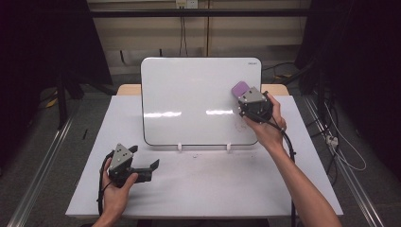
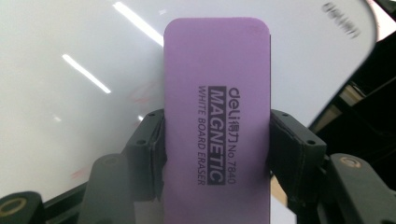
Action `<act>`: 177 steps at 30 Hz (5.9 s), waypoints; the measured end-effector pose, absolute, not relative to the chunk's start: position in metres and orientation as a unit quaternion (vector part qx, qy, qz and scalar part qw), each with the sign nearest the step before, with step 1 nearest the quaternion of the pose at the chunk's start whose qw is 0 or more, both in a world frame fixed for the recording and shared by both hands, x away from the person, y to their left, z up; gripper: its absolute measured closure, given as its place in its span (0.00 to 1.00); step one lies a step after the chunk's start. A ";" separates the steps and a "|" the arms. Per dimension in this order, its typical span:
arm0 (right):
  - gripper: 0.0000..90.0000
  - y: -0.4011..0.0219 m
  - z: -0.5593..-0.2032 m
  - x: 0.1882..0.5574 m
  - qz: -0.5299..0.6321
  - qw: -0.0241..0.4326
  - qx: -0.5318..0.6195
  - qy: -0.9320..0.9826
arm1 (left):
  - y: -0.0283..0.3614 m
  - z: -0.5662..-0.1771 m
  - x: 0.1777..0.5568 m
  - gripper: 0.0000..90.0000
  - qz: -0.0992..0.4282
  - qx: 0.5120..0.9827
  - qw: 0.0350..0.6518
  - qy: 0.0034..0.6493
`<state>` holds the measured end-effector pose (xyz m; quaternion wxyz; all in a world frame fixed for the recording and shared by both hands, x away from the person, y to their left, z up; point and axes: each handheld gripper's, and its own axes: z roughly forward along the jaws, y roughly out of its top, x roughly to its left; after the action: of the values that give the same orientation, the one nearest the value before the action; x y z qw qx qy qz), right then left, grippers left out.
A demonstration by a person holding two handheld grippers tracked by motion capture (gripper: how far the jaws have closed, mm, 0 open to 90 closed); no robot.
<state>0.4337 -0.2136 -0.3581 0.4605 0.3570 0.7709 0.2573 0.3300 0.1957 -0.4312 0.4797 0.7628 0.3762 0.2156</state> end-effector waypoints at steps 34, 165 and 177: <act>0.46 -0.202 -0.387 0.408 0.269 0.437 0.342 0.787 | 0.196 -0.431 0.330 0.05 0.222 0.752 0.482 0.390; 0.46 -0.219 -0.408 0.362 0.415 0.362 0.388 0.739 | 0.199 -0.431 0.328 0.05 0.219 0.757 0.481 0.384; 0.46 -0.215 -0.407 0.356 0.469 0.332 0.389 0.720 | 0.195 -0.431 0.328 0.05 0.220 0.756 0.484 0.382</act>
<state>0.3556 -0.2149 -0.4072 0.3317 0.3892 0.7200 0.4691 0.3279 0.1950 -0.4305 0.4840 0.7558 0.3824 0.2200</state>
